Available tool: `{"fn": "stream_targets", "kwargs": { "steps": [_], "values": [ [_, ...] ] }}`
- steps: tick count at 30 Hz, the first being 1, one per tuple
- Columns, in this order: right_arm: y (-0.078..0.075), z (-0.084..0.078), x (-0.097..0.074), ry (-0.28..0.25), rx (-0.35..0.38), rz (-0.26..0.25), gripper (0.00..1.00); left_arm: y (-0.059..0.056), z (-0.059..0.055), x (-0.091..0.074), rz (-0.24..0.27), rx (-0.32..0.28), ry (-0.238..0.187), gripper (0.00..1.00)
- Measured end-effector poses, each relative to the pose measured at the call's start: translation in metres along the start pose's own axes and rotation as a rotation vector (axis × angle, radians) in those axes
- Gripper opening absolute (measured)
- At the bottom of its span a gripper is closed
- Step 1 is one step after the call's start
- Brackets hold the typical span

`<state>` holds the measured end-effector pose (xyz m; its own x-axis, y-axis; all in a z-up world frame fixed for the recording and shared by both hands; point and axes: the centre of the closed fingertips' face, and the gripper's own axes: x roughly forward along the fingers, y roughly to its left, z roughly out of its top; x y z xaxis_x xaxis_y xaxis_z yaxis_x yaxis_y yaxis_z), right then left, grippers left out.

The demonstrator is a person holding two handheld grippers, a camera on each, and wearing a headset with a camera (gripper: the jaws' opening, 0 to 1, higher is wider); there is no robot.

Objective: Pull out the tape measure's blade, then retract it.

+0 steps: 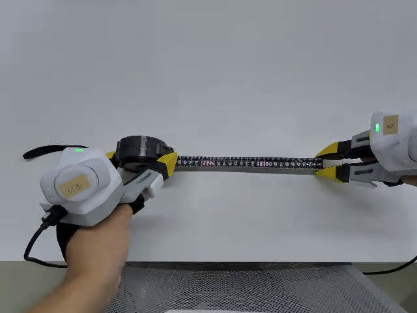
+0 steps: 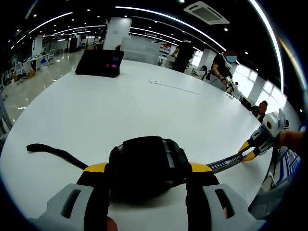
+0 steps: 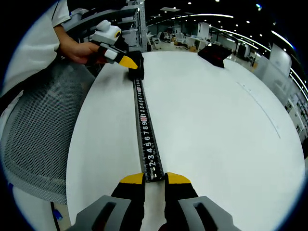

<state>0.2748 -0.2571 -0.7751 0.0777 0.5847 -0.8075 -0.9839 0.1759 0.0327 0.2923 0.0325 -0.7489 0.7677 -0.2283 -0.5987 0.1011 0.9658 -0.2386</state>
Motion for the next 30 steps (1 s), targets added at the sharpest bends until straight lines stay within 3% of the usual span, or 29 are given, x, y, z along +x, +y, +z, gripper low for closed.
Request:
{"fn": "stream_targets", "kwargs": {
  "steps": [30],
  "values": [
    [0.0011, 0.0044, 0.0025, 0.007, -0.004, 0.009, 0.11, 0.0010, -0.0013, 0.0011, -0.003, 0.001, 0.040, 0.58]
  ]
}}
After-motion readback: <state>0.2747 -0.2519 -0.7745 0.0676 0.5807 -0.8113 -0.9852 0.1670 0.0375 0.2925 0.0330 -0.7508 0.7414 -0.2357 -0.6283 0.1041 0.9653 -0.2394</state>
